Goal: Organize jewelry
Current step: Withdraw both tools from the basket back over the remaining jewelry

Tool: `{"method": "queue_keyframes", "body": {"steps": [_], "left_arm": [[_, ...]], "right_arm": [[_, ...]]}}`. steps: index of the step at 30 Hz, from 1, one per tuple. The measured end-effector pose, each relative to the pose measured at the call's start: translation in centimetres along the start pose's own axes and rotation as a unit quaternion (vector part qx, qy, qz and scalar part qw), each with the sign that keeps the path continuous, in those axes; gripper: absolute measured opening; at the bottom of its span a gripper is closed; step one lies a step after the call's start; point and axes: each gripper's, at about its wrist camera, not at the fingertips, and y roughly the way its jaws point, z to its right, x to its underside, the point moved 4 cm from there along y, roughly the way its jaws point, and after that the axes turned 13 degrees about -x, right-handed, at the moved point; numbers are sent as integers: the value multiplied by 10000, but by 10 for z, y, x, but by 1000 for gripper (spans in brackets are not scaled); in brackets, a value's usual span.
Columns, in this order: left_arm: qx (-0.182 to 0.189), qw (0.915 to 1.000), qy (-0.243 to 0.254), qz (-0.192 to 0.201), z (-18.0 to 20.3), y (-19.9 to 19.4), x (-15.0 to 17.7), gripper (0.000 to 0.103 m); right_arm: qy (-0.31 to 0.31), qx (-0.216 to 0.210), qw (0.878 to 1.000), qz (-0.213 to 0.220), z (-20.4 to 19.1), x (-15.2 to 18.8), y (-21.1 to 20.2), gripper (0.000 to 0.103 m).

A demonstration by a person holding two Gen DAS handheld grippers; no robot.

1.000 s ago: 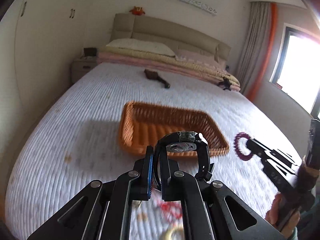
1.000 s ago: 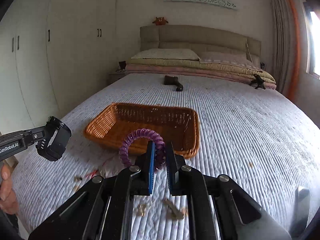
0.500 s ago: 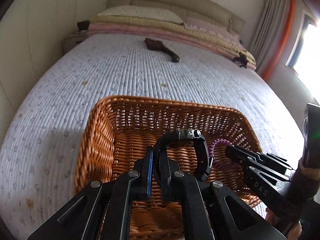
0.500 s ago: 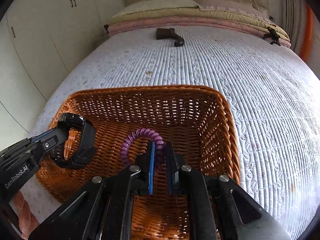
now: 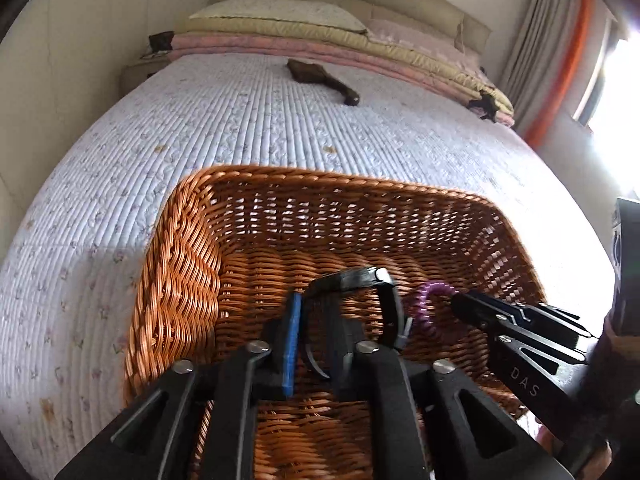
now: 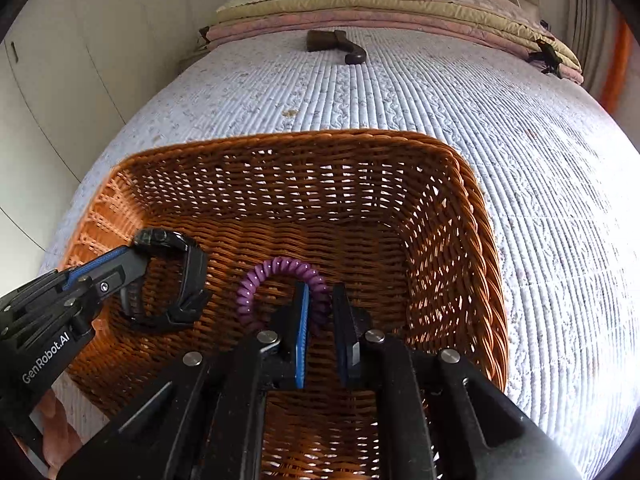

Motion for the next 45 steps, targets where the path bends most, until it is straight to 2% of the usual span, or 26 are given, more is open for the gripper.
{"method": "queue_keyframes", "body": {"steps": [2,7,10,11,13,15,17,20,23,26,29,32,39,44,45], "left_arm": [[70,9999,-14,151,-3,-13,1,35],[237,9978,26,618,-11,-64,5,36],[372,9946,9,969,-19,-109,19,45],[372,9935,18,1080,-20,-122,23,47],[380,9902,12,1342,-28,-156,39,49],[498,9860,-8,1592,-36,-192,60,59],[546,9822,-80,1795,-44,-219,79,64],[561,9778,-211,2009,-56,-251,119,64],[575,9742,-297,2161,-68,-265,156,64],[597,9744,-289,2150,-75,-264,191,64],[670,9794,-332,1874,-81,-246,217,64],[487,9859,-289,1572,-83,-222,234,64],[669,9919,-251,1053,-81,-179,255,63],[610,9945,-107,850,-72,-162,259,63],[578,9953,-52,773,-68,-157,260,59]], "right_arm": [[-26,-66,9998,180,-1,-1,-12,17],[3,-304,9975,632,-5,6,-53,18],[-71,-407,9939,1025,-15,24,-94,21],[-103,-419,9924,1148,-18,32,-107,27],[-197,-468,9883,1438,-25,54,-138,32],[-257,-507,9842,1680,-33,76,-166,41],[-322,-573,9785,1954,-39,104,-194,48],[-480,-431,9707,2316,-54,144,-221,48],[-631,-353,9653,2510,-67,177,-228,48],[-619,-426,9682,2386,-77,203,-218,48],[-505,-321,9757,2106,-78,221,-197,48],[-377,-347,9813,1854,-75,231,-179,48],[-378,-286,9857,1614,-70,246,-147,48],[-439,-194,9878,1482,-72,248,-138,48],[-436,-185,9885,1436,-72,248,-135,48]]}}
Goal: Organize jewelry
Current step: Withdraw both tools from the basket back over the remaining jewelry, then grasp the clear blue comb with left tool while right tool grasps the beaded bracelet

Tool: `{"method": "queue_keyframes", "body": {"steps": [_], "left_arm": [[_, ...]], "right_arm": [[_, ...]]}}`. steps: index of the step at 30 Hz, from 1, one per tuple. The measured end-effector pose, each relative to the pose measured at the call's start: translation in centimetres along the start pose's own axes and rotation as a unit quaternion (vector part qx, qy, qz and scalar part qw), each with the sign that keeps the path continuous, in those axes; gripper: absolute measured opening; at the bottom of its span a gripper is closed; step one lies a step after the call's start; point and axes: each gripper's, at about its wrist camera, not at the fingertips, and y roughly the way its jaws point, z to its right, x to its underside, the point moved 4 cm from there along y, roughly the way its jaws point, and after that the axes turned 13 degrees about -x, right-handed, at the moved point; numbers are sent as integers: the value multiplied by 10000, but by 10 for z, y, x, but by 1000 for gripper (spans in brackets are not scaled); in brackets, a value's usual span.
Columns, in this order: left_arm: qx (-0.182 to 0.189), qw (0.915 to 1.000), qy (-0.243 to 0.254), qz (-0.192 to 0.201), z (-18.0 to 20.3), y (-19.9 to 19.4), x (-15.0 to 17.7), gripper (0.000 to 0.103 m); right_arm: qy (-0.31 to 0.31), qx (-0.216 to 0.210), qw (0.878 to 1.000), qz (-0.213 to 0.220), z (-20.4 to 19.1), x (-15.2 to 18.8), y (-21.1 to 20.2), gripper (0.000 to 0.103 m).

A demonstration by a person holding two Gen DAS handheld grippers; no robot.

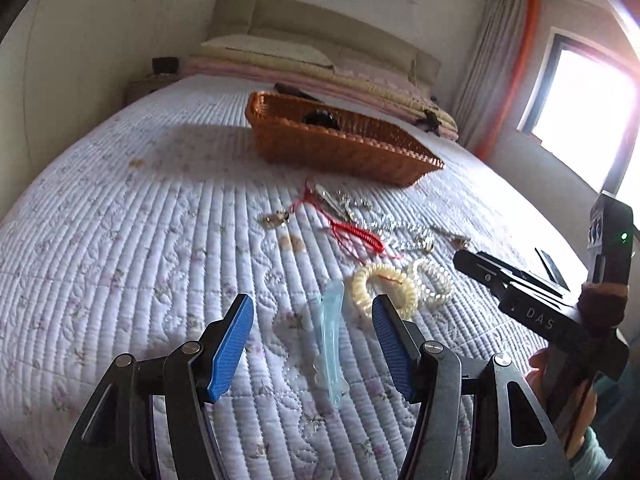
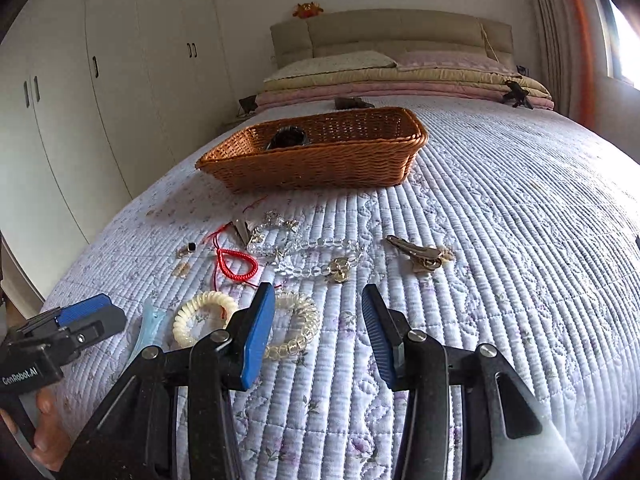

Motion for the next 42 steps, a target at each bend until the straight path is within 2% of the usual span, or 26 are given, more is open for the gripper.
{"method": "queue_keyframes", "body": {"steps": [2,4,10,17,19,22,25,26,28,29,42], "left_arm": [[-28,9998,124,-135,5,9,4,47],[-58,9994,198,-282,9,17,9,46],[-211,9991,297,-216,15,19,9,46],[-616,9956,685,-164,26,22,12,45],[-705,9949,701,-141,26,22,12,42],[-741,9950,662,-112,24,20,11,31],[-775,9948,654,-78,22,19,11,16],[-751,9951,643,-82,22,19,11,12],[-738,9953,618,-78,22,18,11,11],[-730,9955,605,-72,21,18,10,11],[-319,9989,326,96,16,7,7,11]], "right_arm": [[-5,-17,9999,-125,0,1,5,48],[-19,4,9998,-173,0,2,7,48],[-37,32,9989,-469,-1,5,21,45],[-102,168,9973,-701,-3,8,31,39],[-128,142,9972,-725,-3,8,32,35],[-186,163,9969,-748,-6,8,35,31],[-219,171,9967,-764,-6,9,35,29],[-230,157,9967,-768,-7,9,35,24],[-270,174,9966,-764,-8,10,36,14],[-289,184,9965,-761,-8,10,36,13],[-214,30,9986,-485,-6,9,22,11]]}}
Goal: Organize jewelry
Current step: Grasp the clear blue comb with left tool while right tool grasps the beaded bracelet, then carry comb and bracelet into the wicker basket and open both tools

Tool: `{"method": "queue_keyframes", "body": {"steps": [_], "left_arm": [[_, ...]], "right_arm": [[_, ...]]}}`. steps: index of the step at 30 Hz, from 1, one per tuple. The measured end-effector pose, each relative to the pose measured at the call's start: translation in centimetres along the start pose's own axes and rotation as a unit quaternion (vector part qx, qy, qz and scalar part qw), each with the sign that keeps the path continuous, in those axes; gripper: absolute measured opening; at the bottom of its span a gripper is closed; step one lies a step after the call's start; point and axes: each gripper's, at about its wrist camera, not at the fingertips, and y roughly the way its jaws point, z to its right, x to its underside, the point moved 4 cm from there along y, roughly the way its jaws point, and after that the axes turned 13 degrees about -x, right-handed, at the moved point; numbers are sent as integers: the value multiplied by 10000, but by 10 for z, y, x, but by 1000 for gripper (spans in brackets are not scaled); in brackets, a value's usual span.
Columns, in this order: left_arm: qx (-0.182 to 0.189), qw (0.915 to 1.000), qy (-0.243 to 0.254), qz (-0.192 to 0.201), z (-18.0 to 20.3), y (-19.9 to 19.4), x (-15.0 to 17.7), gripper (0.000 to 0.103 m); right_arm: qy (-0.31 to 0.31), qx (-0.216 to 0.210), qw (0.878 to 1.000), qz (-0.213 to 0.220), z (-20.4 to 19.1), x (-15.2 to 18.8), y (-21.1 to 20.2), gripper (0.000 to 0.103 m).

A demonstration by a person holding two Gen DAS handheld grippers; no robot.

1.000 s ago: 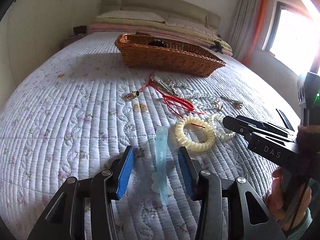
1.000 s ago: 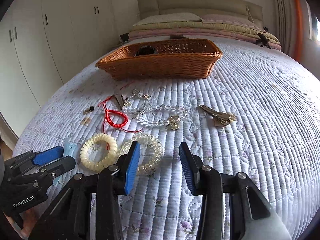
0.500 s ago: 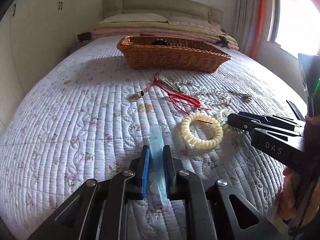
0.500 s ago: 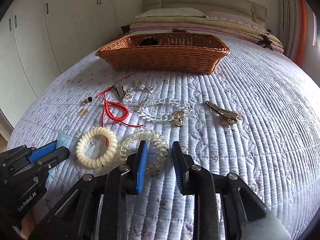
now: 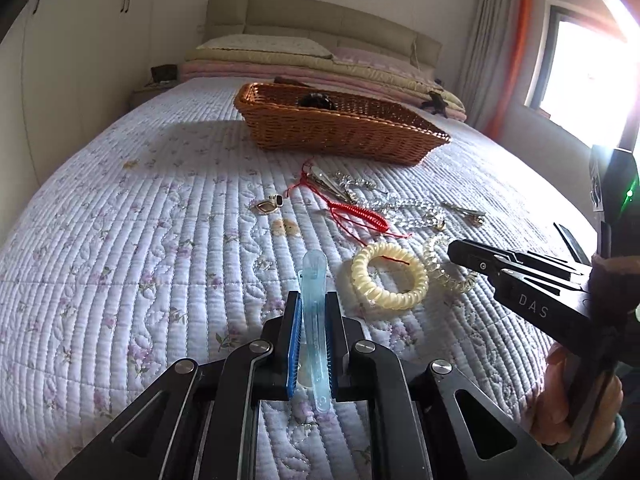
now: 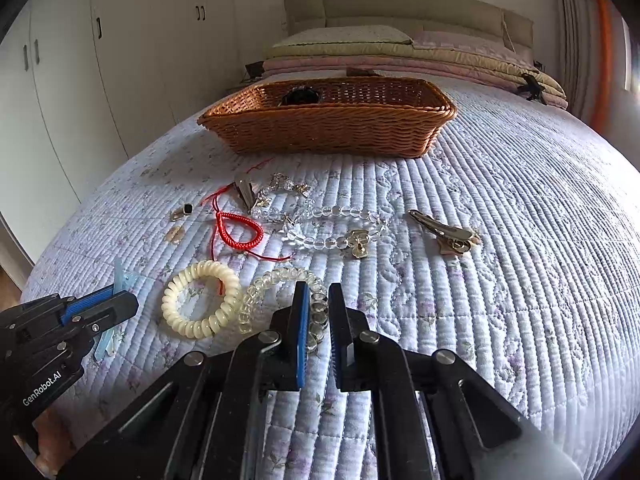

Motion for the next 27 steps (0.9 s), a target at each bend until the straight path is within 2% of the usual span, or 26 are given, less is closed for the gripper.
{"method": "queue_keyframes", "body": {"steps": [10,16,19,23,27], "left_arm": [[149,9996,-166,190,0,-14,-11,11],[220,9983,-210,490,1,-33,-43,11],[230,9979,-149,589,2,-35,-71,11],[216,9971,-82,726,4,-30,-128,11],[326,9967,-112,741,5,-2,-187,11]], "right_arm": [[120,-143,9993,320,3,-6,-16,11],[216,-261,9980,528,9,-28,-33,11],[44,-226,9976,661,8,-56,-42,11],[-171,-43,9960,878,13,-104,-47,11],[-315,218,9941,1018,27,-157,-34,11]]}}
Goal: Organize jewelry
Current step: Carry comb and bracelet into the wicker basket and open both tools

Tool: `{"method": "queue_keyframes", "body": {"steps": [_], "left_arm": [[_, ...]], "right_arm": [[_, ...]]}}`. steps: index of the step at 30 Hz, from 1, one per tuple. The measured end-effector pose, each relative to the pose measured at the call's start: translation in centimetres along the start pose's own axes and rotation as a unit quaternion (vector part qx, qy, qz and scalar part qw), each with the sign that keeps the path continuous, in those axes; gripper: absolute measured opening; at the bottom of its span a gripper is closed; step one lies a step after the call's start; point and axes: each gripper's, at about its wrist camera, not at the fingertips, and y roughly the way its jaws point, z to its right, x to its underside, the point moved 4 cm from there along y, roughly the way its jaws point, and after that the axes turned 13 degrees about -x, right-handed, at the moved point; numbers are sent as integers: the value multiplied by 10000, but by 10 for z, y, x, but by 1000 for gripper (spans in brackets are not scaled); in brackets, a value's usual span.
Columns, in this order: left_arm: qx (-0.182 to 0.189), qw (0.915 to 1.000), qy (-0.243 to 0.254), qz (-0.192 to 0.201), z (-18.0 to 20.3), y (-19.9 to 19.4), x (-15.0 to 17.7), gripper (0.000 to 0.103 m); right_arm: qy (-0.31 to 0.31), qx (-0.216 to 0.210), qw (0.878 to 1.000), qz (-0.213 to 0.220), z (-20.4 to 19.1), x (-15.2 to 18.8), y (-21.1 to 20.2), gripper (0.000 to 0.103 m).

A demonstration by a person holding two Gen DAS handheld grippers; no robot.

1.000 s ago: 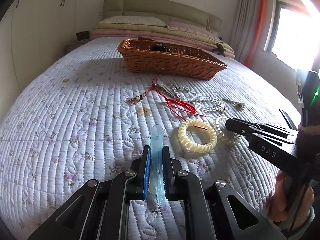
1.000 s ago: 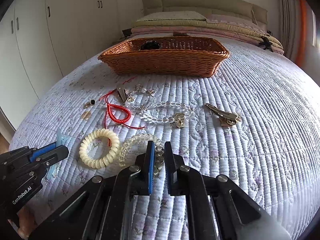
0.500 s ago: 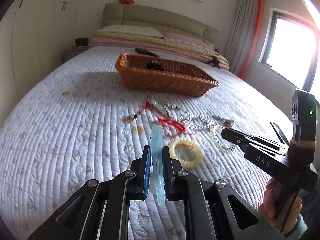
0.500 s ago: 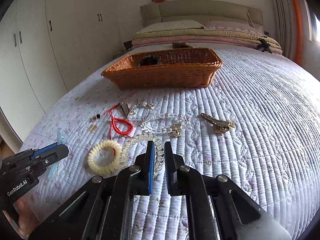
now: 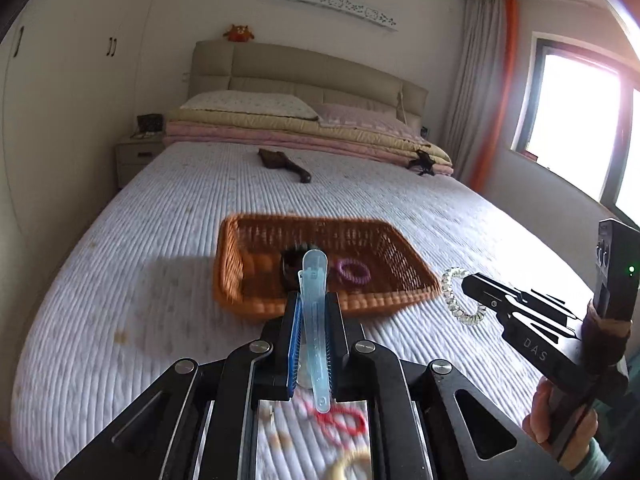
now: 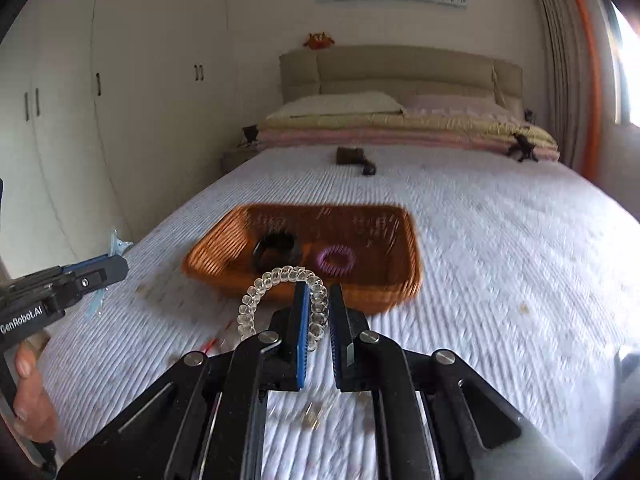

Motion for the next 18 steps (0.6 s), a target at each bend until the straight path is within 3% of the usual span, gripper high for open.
{"method": "queue_keyframes", "body": {"steps": [5,7,9,12,18], "left_arm": [[120,9998,-76,-136,4,59,-32,11],[130,9993,-55,-358,4,92,-36,11],[-18,9982,-116,-583,0,122,-35,11],[95,9955,-208,-914,-4,157,-28,11],[-157,9932,-113,-1148,-3,180,-16,11]], "right_arm": [[202,108,9995,-232,32,-36,55,11],[346,140,9982,-465,44,-41,82,11],[507,164,9963,-668,55,-41,105,11],[655,171,9933,-940,62,-34,129,11],[573,335,9890,-1323,63,-15,153,11]]}}
